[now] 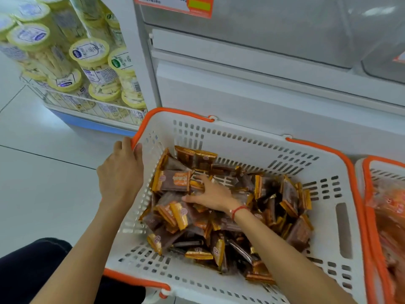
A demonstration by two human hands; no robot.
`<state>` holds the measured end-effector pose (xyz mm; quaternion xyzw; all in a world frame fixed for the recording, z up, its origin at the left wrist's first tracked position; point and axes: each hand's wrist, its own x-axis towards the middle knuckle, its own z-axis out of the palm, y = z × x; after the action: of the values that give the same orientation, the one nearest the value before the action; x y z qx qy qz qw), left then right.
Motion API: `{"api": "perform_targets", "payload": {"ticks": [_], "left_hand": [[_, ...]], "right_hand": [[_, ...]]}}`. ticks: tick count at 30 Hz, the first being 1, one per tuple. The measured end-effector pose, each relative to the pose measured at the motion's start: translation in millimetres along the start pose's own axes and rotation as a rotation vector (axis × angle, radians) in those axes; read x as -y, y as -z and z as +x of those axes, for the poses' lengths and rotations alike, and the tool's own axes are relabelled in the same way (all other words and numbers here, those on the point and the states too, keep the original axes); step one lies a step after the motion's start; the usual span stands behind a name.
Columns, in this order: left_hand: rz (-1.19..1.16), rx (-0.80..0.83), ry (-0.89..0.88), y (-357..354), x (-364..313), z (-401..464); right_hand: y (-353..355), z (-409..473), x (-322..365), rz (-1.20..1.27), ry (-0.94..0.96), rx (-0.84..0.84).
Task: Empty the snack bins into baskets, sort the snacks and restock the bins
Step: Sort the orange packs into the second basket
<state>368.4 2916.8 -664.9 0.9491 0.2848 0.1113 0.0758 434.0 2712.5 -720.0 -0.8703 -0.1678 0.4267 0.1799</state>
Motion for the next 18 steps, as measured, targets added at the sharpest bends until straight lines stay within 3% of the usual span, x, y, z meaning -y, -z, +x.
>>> {"api": "perform_targets", "payload": {"ticks": [6, 12, 14, 16, 18], "left_hand": [[-0.002, 0.000, -0.019, 1.6, 1.0, -0.3], [-0.013, -0.007, -0.024, -1.0, 2.3, -0.1], [-0.023, 0.017, 0.001, 0.5, 0.9, 1.1], [-0.078, 0.016, 0.037, 2.3, 1.4, 3.9], [-0.135, -0.084, -0.001, 5.1, -4.1, 5.8]], "right_hand": [[-49.3, -72.9, -7.0, -0.369, 0.289, -0.004], [-59.1, -86.7, -26.0, -0.403, 0.308, -0.014], [-51.7, -85.1, -24.1, -0.298, 0.284, 0.070], [-36.7, -88.6, -27.1, 0.042, 0.258, 0.098], [-12.0, -98.6, -41.7, 0.238, 0.261, -0.083]]}}
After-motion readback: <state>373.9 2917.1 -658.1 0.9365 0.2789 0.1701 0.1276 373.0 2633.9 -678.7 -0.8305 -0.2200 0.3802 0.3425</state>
